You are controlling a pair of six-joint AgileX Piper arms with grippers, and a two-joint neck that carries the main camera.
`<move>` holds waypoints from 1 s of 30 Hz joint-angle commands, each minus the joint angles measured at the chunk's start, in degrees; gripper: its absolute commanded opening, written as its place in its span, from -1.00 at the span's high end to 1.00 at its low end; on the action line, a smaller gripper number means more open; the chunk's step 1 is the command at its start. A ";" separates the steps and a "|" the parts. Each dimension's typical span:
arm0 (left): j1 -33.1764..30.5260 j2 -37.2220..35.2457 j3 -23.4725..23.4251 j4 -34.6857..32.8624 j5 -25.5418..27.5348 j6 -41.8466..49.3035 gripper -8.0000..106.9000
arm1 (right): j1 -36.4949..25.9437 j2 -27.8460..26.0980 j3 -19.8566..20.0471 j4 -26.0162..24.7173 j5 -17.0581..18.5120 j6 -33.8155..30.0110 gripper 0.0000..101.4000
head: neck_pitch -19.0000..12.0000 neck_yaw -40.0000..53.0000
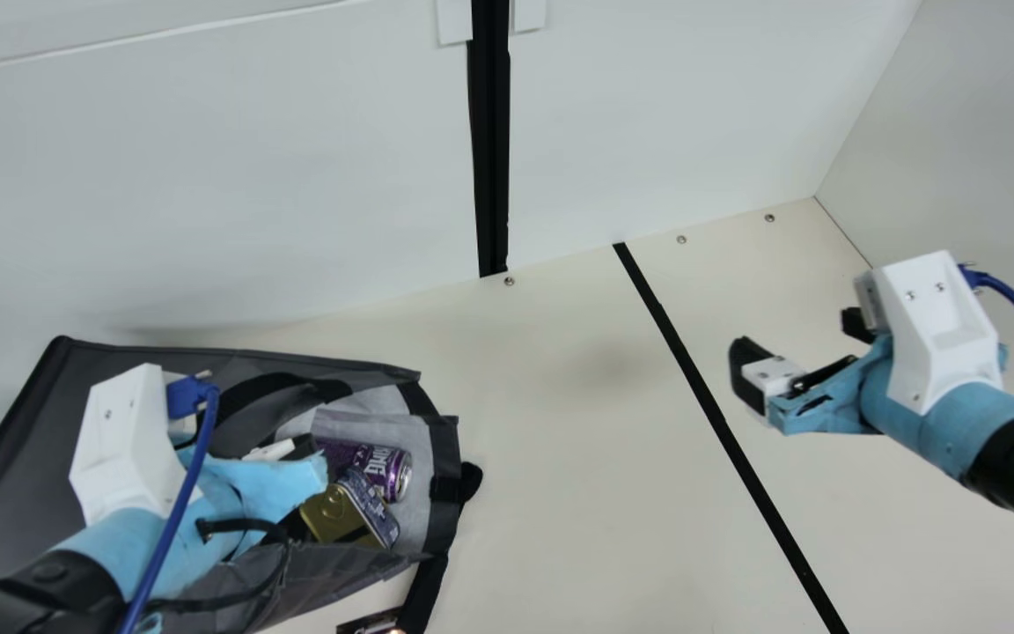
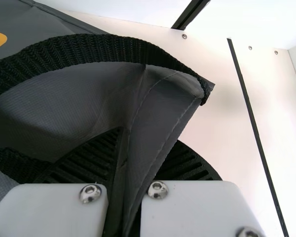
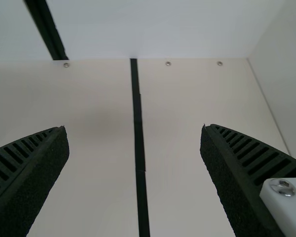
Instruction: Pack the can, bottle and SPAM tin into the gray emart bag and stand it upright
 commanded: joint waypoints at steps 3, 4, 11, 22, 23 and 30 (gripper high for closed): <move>0.00 0.00 0.00 0.00 0.00 0.00 1.00 | -1.76 -1.27 -1.18 -6.17 1.12 5.03 -0.87 | -1.30 -0.14; 0.00 0.00 0.00 0.00 0.00 0.00 1.00 | -2.13 -1.62 -1.56 -7.42 1.43 5.98 -0.87 | -1.30 -0.14; 0.00 0.00 0.00 0.00 0.00 0.00 1.00 | -3.70 -3.62 -4.43 -15.90 4.29 13.15 -0.87 | -1.30 -0.14; 0.00 0.00 0.00 0.00 0.00 0.00 1.00 | -2.22 -4.96 -9.84 -26.56 11.44 25.15 -0.87 | -1.30 -0.14; 0.00 0.00 0.00 0.00 0.00 0.00 1.00 | -1.85 -5.01 -10.37 -27.39 12.19 26.15 -0.87 | -1.30 -0.14; 0.00 0.00 0.00 0.00 0.00 0.00 1.00 | 1.53 -5.30 -14.01 -32.58 17.57 32.28 -0.87 | -1.30 -0.14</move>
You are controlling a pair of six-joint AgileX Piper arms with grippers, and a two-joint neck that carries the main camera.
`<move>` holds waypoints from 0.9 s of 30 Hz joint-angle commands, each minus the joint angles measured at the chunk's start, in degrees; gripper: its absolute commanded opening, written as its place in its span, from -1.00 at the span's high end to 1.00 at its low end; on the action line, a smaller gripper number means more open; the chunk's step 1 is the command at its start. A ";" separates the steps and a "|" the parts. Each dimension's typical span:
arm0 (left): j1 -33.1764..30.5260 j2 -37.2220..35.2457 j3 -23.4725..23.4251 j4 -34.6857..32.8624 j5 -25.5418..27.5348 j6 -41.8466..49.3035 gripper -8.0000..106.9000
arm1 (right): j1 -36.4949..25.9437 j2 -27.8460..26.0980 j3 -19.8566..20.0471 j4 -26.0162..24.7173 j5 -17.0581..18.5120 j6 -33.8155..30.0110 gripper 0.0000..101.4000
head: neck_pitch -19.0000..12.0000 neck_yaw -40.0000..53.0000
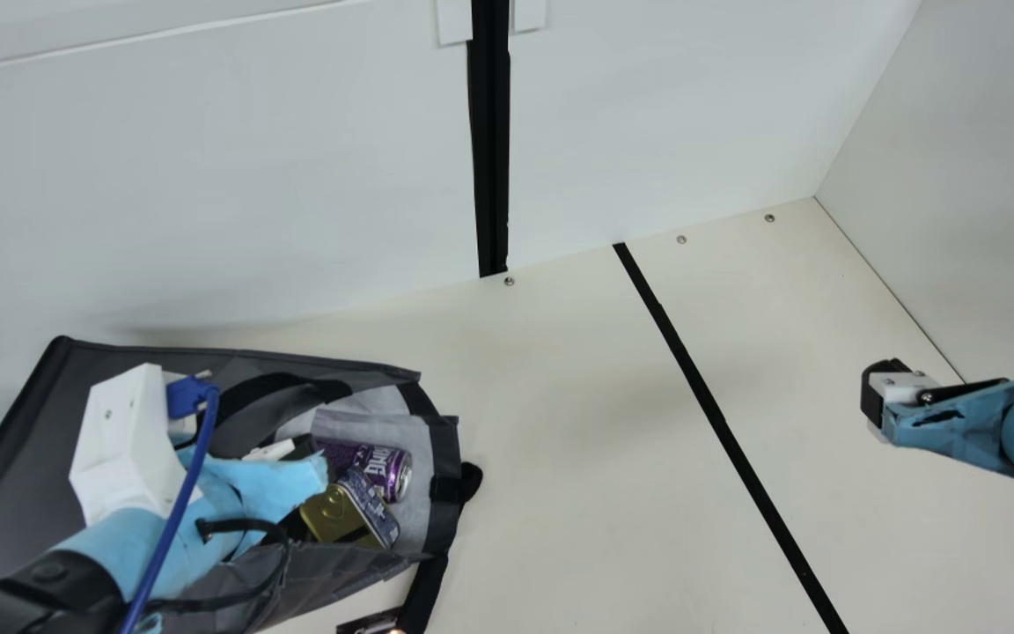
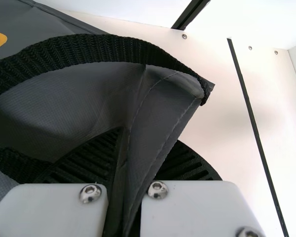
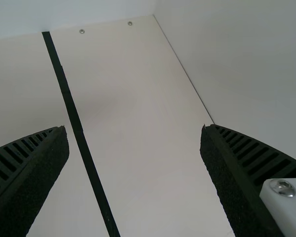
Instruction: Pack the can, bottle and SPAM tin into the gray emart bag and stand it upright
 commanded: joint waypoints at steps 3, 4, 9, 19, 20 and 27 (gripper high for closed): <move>0.00 0.00 0.00 0.00 0.00 0.00 1.00 | 2.23 -0.21 -1.93 -2.90 3.49 3.63 -0.87 | -1.30 -0.05; 0.00 0.00 0.00 0.00 0.00 0.00 1.00 | 2.78 -0.27 -2.38 -3.39 4.31 4.35 -0.87 | -1.30 -0.05; 0.00 0.00 0.00 0.00 0.00 0.00 1.00 | 5.39 -0.61 -4.46 -5.70 8.16 7.54 -0.87 | -1.30 -0.05; 0.00 0.00 0.00 0.00 0.00 0.00 1.00 | 6.94 -1.28 -3.23 -6.90 9.44 10.48 -0.87 | -1.30 -0.05; 0.00 0.00 0.00 0.00 0.00 0.00 1.00 | 6.81 -1.35 -3.07 -6.78 9.44 10.49 -0.87 | -1.30 -0.05; 0.00 0.00 0.00 0.00 0.00 0.00 1.00 | 5.62 -1.91 -2.28 -5.67 9.44 10.12 -0.87 | -1.30 -0.05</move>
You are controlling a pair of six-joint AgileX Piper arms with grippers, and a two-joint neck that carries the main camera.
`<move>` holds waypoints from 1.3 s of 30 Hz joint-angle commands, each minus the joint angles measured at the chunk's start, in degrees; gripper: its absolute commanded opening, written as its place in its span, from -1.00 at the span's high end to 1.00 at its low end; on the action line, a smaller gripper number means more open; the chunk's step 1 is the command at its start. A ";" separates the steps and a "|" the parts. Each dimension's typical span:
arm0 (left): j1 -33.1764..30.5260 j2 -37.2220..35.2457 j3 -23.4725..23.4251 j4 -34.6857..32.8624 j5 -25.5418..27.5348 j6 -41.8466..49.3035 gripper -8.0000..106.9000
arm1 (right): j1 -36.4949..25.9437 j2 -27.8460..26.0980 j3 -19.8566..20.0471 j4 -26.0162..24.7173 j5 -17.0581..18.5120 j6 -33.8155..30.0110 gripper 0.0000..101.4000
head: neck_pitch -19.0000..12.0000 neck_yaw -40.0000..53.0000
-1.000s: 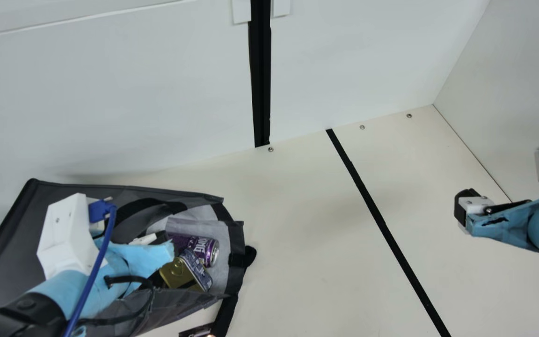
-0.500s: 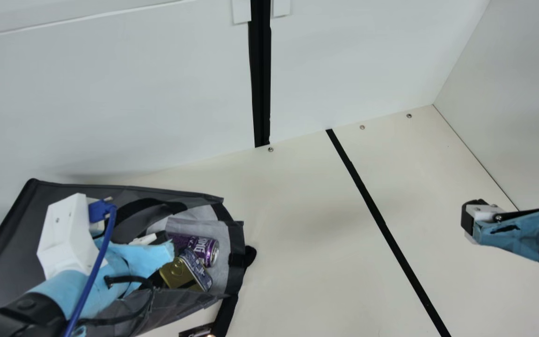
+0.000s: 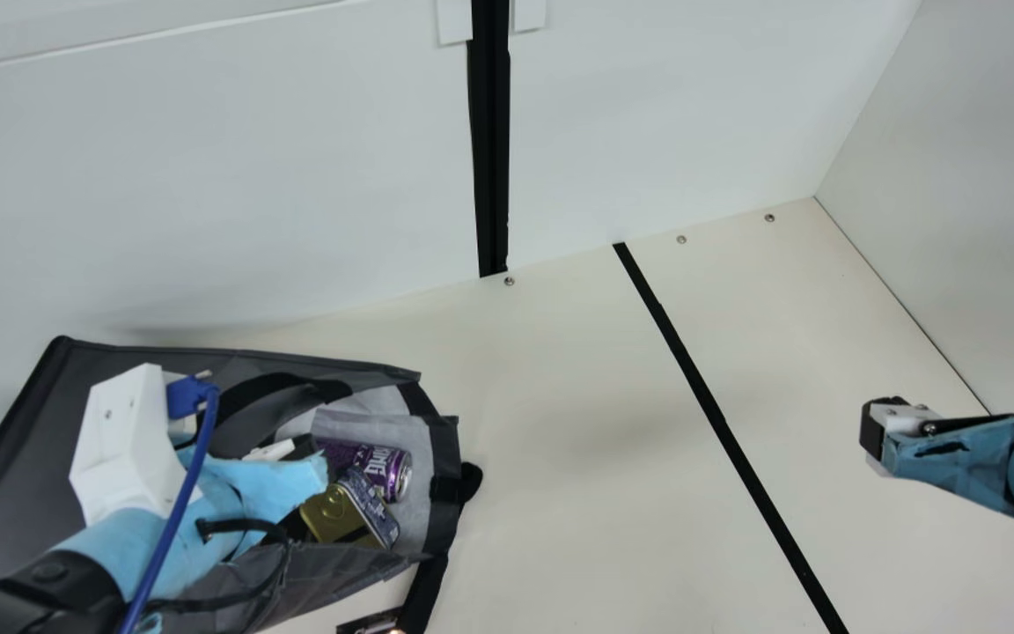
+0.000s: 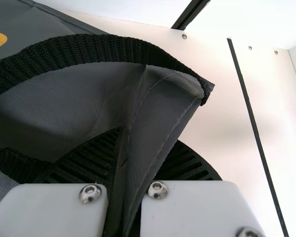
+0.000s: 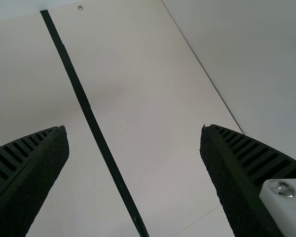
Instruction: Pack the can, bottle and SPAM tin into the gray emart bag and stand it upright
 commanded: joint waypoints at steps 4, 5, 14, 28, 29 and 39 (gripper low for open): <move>0.00 0.00 0.00 0.00 0.00 0.00 1.00 | -0.55 -0.34 0.40 0.60 -0.06 -0.39 -0.87 | -1.30 -0.05; 0.00 0.00 0.00 0.00 0.00 0.00 1.00 | -0.68 -0.39 0.46 0.72 -0.06 -0.49 -0.87 | -1.30 -0.05; 0.00 0.00 0.00 0.00 0.00 0.00 1.00 | -0.75 -0.57 0.78 1.18 -0.06 -0.70 -0.87 | -1.30 -0.05; 0.00 0.00 0.00 0.00 0.00 0.00 1.00 | -0.07 1.26 0.83 3.07 -0.06 -3.62 -0.87 | -1.30 -0.05; 0.00 0.00 0.00 0.00 0.00 0.00 1.00 | -0.02 1.43 0.89 3.30 -0.06 -3.97 -0.87 | -1.30 -0.05; 0.00 0.00 0.00 0.00 0.00 0.00 1.00 | 0.95 2.81 1.46 7.54 -0.06 -7.99 -0.87 | -1.30 -0.05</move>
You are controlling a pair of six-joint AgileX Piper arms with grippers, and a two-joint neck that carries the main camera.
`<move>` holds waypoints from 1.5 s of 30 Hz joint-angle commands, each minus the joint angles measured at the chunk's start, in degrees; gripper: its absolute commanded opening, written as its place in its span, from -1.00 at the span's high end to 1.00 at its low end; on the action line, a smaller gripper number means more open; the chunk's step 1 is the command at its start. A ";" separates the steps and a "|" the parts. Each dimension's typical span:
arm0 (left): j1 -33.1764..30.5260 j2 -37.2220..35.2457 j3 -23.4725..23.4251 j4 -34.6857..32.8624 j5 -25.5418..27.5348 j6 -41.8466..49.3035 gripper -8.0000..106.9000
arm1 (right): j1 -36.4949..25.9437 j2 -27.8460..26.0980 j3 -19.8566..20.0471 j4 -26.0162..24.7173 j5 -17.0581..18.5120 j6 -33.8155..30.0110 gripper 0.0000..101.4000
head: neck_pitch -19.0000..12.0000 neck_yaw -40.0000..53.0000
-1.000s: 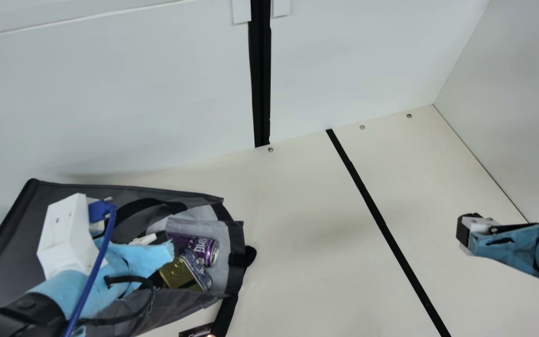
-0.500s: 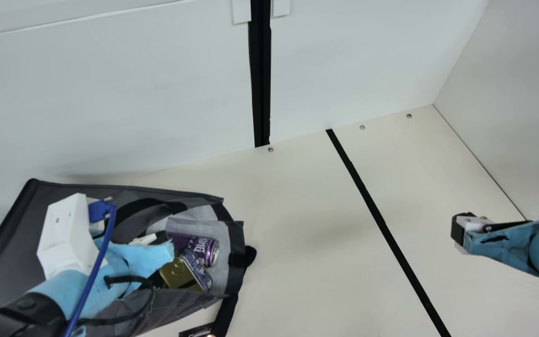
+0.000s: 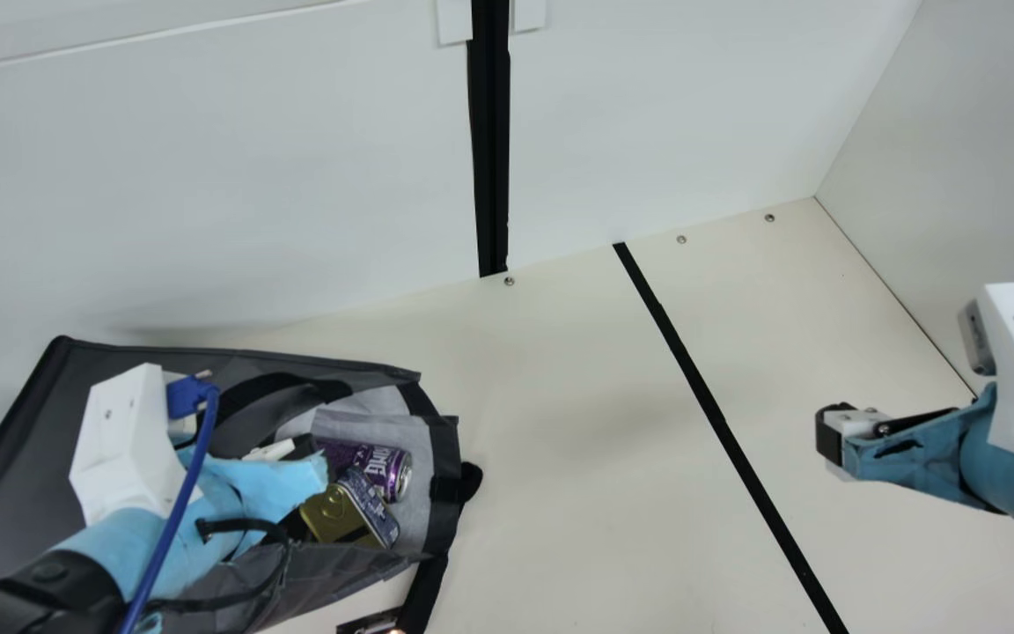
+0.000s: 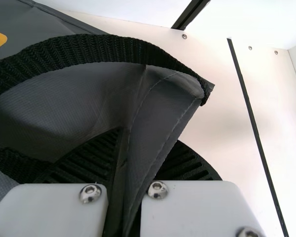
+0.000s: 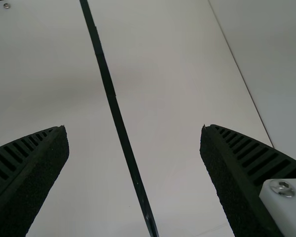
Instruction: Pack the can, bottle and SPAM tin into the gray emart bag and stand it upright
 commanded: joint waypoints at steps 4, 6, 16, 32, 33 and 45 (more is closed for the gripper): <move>0.00 0.00 0.00 0.00 0.00 0.00 1.00 | 0.12 0.60 0.51 2.85 0.01 -2.23 -0.87 | -1.30 -0.14; 0.00 0.00 0.00 0.00 0.00 0.00 1.00 | 0.00 0.85 0.90 3.94 0.01 -3.30 -0.87 | -1.30 -0.14; 0.00 0.00 0.00 0.00 0.00 0.00 1.00 | -1.87 2.45 3.72 10.01 -0.70 -9.52 -0.87 | -1.30 -0.14; 0.00 0.00 0.00 0.00 0.00 0.00 1.00 | -6.54 6.02 10.23 22.70 -3.51 -22.10 -0.87 | -1.30 -0.14; 0.00 0.00 0.00 0.00 0.00 0.00 1.00 | -6.69 6.29 10.68 23.36 -3.71 -22.86 -0.87 | -1.30 -0.14; 0.00 0.00 0.00 0.00 0.00 0.00 1.00 | -4.91 9.66 15.50 30.21 -6.74 -30.72 -0.87 | -1.30 -0.14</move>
